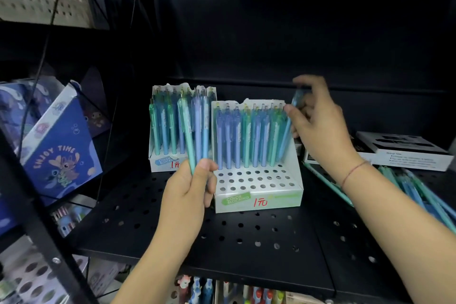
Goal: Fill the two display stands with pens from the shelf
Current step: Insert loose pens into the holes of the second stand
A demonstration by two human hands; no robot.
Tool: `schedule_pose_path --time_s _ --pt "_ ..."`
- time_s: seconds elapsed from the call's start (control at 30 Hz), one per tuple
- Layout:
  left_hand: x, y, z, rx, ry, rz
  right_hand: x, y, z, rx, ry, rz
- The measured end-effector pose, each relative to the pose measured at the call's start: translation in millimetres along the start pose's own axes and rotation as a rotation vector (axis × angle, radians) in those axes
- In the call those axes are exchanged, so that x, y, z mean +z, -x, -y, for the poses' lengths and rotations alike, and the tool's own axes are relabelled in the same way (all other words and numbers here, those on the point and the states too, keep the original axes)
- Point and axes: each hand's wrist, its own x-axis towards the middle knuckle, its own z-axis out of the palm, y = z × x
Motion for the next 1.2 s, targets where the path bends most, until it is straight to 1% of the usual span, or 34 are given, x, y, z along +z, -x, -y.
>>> schedule_pose_path --time_s 0.1,0.27,0.33,0.47,0.53,0.63,0.7,0.73,0.77,0.83,0.87,0.9,0.97,1.03,1.1,1.17,1.2 --pt "-2.2 2.8 3.4 -0.029 0.02 0.022 -0.3 2.1 -5.6 -0.028 0.071 0.004" --pt "-1.3 4.5 3.7 -0.043 0.026 0.075 2.5 6.3 -10.8 0.011 0.072 0.029" --pt "-0.3 4.3 3.5 -0.05 0.035 0.083 2.5 6.5 -11.4 0.018 0.062 0.01" --pt "-0.4 4.0 4.8 -0.037 0.036 0.123 2.5 7.2 -13.5 -0.041 0.146 -0.003" --pt "-0.3 4.6 4.6 -0.034 0.039 0.145 3.8 8.0 -14.7 -0.034 0.157 -0.008" --pt "-0.4 5.0 3.3 -0.033 0.056 0.176 3.2 8.6 -10.7 0.001 0.184 -0.061" --pt "-0.5 5.6 1.7 -0.03 0.071 0.207 1.9 11.0 -2.8 0.008 0.105 -0.115" --pt "-0.5 6.2 0.6 -0.031 0.083 0.225 1.9 13.1 3.3 0.009 0.001 -0.108" --pt "-0.4 6.7 -0.5 -0.035 0.094 0.243 2.3 15.7 10.4 0.023 -0.142 -0.057" --pt "-0.2 7.5 -1.9 -0.044 0.101 0.281 5.4 21.5 25.4 0.081 -0.44 0.137" --pt "-0.3 7.6 -1.6 -0.041 0.096 0.301 7.7 24.1 30.5 0.111 -0.548 0.236" --pt "-0.6 7.1 -1.0 -0.033 0.083 0.322 9.9 26.1 33.3 0.139 -0.619 0.314" --pt "-1.3 6.5 1.2 -0.016 0.056 0.357 12.0 28.1 34.5 0.182 -0.689 0.389" --pt "-1.4 6.5 2.1 -0.011 0.045 0.365 11.4 28.0 33.1 0.193 -0.716 0.389" --pt "-1.0 6.3 2.3 -0.011 0.051 0.34 7.8 25.3 31.6 0.206 -0.72 0.326" --pt "-1.3 5.5 2.6 -0.014 0.066 0.297 -0.1 19.1 27.8 0.223 -0.676 0.174" --pt "-1.7 5.0 3.0 -0.016 0.073 0.28 -5.8 15.3 24.2 0.216 -0.615 0.078"
